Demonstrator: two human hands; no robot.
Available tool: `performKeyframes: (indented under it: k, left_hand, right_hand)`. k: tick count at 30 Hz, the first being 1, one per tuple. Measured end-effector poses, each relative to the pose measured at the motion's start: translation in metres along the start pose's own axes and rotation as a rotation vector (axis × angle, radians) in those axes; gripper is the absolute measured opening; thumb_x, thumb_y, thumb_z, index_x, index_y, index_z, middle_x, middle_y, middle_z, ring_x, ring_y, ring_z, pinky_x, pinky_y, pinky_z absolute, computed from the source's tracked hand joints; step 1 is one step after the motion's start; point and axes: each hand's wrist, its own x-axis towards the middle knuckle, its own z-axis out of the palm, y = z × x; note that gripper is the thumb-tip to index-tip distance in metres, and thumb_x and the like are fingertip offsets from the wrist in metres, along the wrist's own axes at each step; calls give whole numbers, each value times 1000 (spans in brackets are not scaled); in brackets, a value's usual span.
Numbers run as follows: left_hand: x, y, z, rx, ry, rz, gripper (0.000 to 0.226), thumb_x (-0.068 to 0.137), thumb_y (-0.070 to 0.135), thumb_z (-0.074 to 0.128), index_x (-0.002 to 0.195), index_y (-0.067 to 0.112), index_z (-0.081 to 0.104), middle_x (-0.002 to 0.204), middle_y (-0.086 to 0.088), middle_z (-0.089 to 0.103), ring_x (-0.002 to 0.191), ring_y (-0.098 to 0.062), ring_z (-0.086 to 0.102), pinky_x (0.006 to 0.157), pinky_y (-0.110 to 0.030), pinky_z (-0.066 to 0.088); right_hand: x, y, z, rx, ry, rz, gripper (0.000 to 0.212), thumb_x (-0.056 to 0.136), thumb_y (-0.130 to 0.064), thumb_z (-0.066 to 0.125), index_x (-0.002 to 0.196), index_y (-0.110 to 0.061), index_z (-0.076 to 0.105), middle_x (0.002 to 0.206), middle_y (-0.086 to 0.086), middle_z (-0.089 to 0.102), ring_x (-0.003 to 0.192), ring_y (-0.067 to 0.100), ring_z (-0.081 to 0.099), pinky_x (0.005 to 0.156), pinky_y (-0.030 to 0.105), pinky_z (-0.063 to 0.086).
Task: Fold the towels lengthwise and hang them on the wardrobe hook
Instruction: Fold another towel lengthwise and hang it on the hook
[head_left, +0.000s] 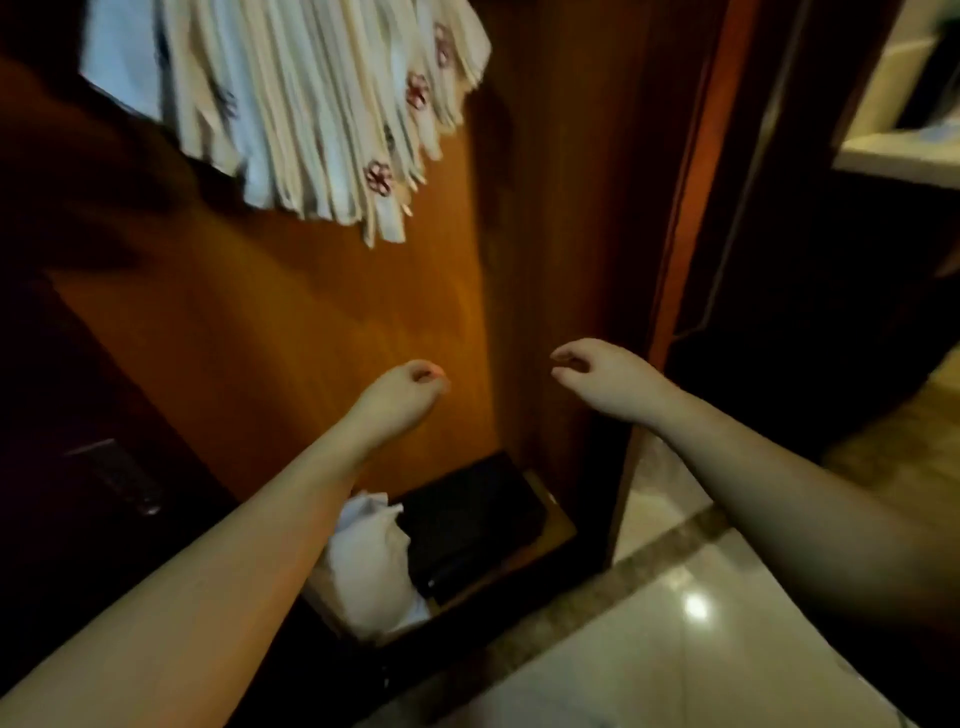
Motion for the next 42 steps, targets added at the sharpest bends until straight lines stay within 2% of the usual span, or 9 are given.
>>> performKeyframes:
  k: [4, 7, 11, 14, 17, 18, 22, 26, 42]
  left_hand:
    - [-14, 1, 80, 90, -183, 35, 37, 102, 37, 49, 136, 24, 51, 118, 2, 61, 90, -11, 61, 77, -30, 51]
    - [-18, 8, 143, 143, -303, 74, 36, 102, 38, 49, 134, 24, 54, 121, -1, 63, 88, -21, 64, 75, -35, 51]
    - [-17, 29, 225, 264, -437, 152, 38, 100, 40, 50, 134, 25, 56, 135, 1, 55, 117, -21, 57, 98, -36, 48]
    - [-10, 57, 297, 380, -519, 207, 38, 100, 39, 50, 133, 22, 56, 139, -2, 53, 126, -21, 52, 107, -37, 40]
    - [-15, 73, 337, 396, -565, 220, 37, 99, 39, 51, 132, 21, 57, 138, 0, 55, 125, -22, 52, 105, -35, 40]
    - [-5, 117, 410, 429, -633, 265, 37, 99, 39, 51, 132, 21, 56, 137, -1, 55, 125, -23, 52, 105, -35, 40]
    - [-3, 134, 448, 479, -657, 271, 38, 99, 39, 50, 133, 22, 55, 136, -4, 58, 122, -25, 54, 103, -35, 41]
    - [-5, 190, 541, 498, -752, 307, 38, 100, 34, 51, 135, 20, 57, 140, -2, 56, 126, -22, 52, 98, -27, 39]
    - [64, 301, 832, 714, -1010, 443, 34, 99, 31, 49, 127, 17, 60, 135, -6, 57, 122, -28, 54, 103, -36, 38]
  right_hand:
    - [-69, 66, 27, -43, -35, 122, 44, 101, -39, 51, 140, -21, 53, 144, -2, 51, 132, 15, 47, 106, 26, 34]
    - [-119, 116, 51, -34, -15, 237, 42, 100, -36, 52, 137, -18, 55, 141, 2, 54, 130, 19, 49, 103, 26, 34]
    - [-181, 184, 79, 0, -40, 372, 39, 98, -30, 57, 134, -15, 59, 140, 4, 57, 128, 22, 51, 101, 24, 34]
    - [-224, 241, 84, 5, -79, 493, 41, 98, -33, 57, 137, -19, 57, 144, 1, 53, 131, 21, 50, 108, 30, 37]
    - [-253, 274, 91, 48, -123, 573, 42, 97, -35, 56, 137, -21, 57, 145, -1, 52, 130, 20, 51, 107, 31, 39]
    - [-282, 341, 73, 84, -134, 684, 42, 97, -35, 56, 136, -21, 57, 144, -1, 53, 129, 21, 52, 106, 31, 40]
    - [-304, 373, 80, 118, -180, 720, 43, 97, -36, 53, 138, -22, 55, 145, -1, 51, 130, 21, 50, 107, 33, 40]
    - [-347, 462, 57, 118, -225, 838, 41, 99, -36, 50, 138, -23, 54, 145, -2, 50, 131, 20, 49, 108, 32, 38]
    - [-409, 713, 50, 365, -221, 1250, 42, 95, -31, 49, 134, -17, 58, 140, 8, 53, 128, 27, 50, 106, 36, 41]
